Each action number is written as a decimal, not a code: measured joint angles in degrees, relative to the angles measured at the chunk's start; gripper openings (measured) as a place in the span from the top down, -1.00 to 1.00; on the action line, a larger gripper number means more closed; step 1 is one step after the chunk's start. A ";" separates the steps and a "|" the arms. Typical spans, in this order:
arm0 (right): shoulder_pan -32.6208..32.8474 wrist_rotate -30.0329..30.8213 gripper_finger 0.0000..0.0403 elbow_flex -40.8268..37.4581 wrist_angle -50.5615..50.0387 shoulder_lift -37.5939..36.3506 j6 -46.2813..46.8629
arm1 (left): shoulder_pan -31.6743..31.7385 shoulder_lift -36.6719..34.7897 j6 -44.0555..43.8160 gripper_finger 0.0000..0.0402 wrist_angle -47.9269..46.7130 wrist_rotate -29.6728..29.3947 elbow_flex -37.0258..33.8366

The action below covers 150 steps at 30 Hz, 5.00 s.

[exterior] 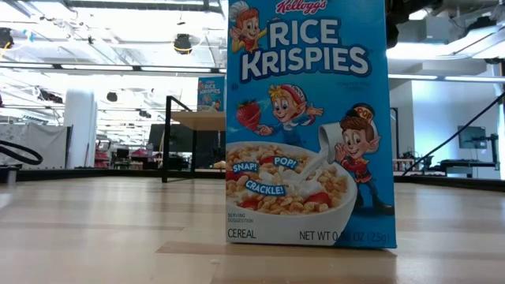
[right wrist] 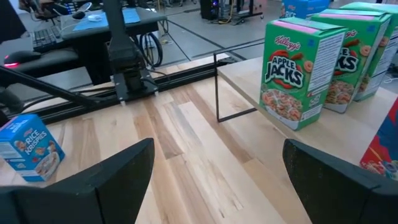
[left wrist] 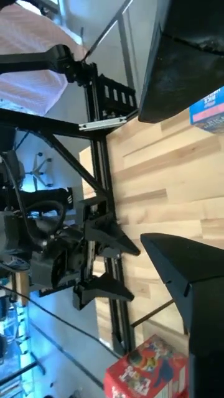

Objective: Stack cereal on shelf
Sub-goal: Put the right blue cereal box on the shelf aligned with the blue cereal box

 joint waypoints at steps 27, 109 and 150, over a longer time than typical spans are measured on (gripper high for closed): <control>0.41 -0.26 -0.88 -0.01 -0.39 0.00 0.05 | -9.23 21.63 -14.21 -0.48 7.69 0.41 0.00; 5.81 -3.23 -0.88 -0.01 -5.71 0.00 1.23 | -16.44 27.18 -19.05 0.11 -0.97 -12.78 -0.02; 3.07 -3.17 -0.88 -0.01 -3.77 -0.02 -3.43 | 42.63 -1.77 24.36 0.11 -23.19 5.60 -0.02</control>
